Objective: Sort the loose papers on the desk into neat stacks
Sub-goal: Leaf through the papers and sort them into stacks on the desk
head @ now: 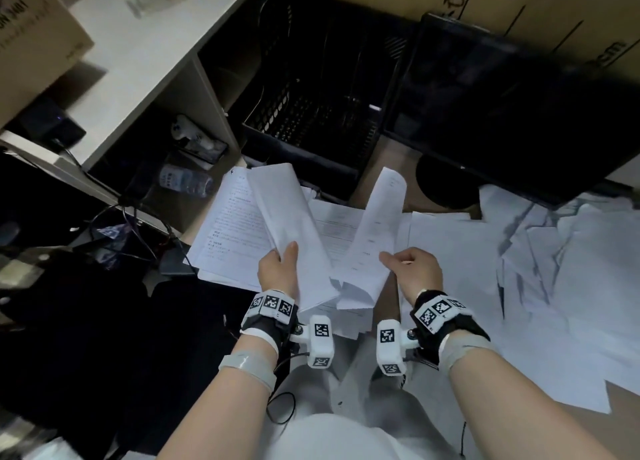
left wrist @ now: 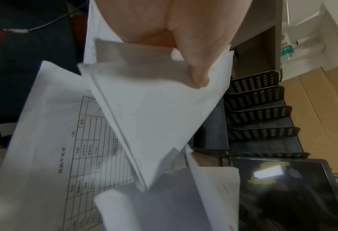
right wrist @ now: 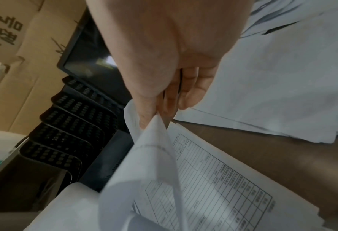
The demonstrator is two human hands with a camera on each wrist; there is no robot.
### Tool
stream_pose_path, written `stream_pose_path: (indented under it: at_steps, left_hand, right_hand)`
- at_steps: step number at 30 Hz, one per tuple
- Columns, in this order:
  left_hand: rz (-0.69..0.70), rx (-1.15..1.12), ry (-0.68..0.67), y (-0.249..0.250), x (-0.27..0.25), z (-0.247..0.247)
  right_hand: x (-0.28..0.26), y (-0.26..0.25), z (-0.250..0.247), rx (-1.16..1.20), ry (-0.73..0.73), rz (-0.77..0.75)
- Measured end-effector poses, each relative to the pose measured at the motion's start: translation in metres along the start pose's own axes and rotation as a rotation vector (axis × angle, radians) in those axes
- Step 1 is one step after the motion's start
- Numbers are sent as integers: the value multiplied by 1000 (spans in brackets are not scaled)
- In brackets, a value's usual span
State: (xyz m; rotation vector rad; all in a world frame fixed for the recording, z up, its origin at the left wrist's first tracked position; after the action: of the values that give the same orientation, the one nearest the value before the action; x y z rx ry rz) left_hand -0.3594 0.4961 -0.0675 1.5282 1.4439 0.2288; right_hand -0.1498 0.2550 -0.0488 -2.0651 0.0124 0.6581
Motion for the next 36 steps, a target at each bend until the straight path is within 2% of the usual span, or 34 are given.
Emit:
stream_pose_path:
  at_steps: [6, 10, 13, 15, 20, 23, 27, 31, 36]
  left_hand:
    - [-26, 0, 32, -16, 7, -27]
    - [-41, 28, 96, -36, 15, -53]
    - [-62, 38, 120, -49, 18, -63]
    - [-57, 81, 108, -46, 18, -62]
    - [-46, 117, 51, -37, 19, -45]
    - [-76, 111, -7, -34, 18, -31]
    - [-78, 206, -87, -33, 18, -9]
    - [-14, 194, -129, -25, 19, 14]
    - [-28, 272, -248, -24, 19, 34]
  right_hand:
    - [-2, 2, 55, -194, -148, 10]
    - [-12, 23, 114, -258, -419, 47]
    - [-22, 40, 131, -243, -501, 106]
    - [-22, 47, 132, -231, -509, 117]
    - [-8, 49, 112, -167, -369, 157]
    - [-2, 53, 108, -165, -355, 212]
    - [1, 49, 105, -36, -311, 215]
    - [-6, 34, 122, 238, -429, 242]
    - [4, 24, 114, 306, -428, 238]
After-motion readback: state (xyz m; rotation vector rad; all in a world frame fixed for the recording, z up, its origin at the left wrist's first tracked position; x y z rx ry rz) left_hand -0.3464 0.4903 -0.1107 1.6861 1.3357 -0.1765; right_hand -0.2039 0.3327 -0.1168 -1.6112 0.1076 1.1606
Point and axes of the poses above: each hand's wrist, its own x-axis towards the middle knuckle, its own z-axis out of the palm, y = z × x, the point moved 10 cm from there along x, towards the middle knuckle, and after that the axes turned 12 degrees about x, right-handed, at the moved point
